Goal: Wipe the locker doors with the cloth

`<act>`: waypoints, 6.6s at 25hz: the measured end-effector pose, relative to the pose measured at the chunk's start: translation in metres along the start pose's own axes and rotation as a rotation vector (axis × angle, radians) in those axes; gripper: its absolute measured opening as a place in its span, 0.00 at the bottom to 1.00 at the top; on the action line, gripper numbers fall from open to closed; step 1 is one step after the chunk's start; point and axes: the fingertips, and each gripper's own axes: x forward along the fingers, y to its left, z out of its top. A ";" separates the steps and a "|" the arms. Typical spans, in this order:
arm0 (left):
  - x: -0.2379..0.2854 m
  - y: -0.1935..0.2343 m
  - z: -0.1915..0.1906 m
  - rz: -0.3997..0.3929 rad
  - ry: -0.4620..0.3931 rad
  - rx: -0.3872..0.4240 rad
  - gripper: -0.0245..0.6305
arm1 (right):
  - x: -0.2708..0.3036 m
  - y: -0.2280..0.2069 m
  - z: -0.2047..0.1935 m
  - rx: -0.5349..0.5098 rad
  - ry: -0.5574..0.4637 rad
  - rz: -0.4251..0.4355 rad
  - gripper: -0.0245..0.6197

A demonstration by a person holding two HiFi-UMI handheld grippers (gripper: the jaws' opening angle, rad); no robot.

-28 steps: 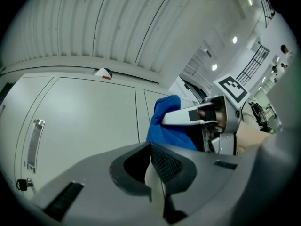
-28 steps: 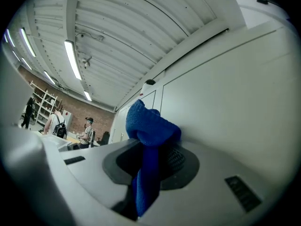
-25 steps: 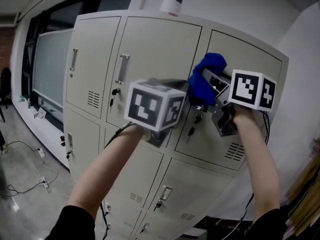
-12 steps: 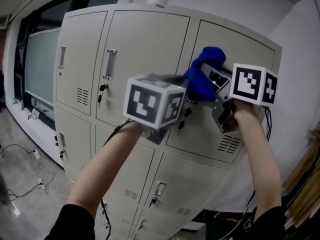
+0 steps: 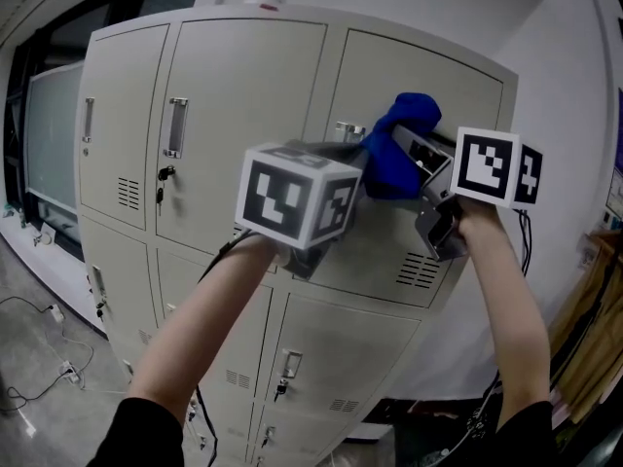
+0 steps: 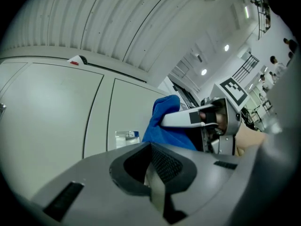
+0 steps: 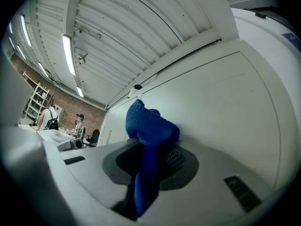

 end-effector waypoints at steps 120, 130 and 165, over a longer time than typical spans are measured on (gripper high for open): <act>-0.075 -0.010 -0.051 0.060 -0.061 0.018 0.05 | -0.075 0.016 -0.085 0.087 -0.038 -0.076 0.15; -0.088 0.000 -0.069 0.117 -0.030 0.089 0.05 | 0.001 0.047 -0.131 0.013 0.031 -0.086 0.15; -0.060 -0.034 -0.097 0.033 -0.036 0.079 0.05 | -0.117 -0.069 -0.134 -0.028 0.039 -0.316 0.15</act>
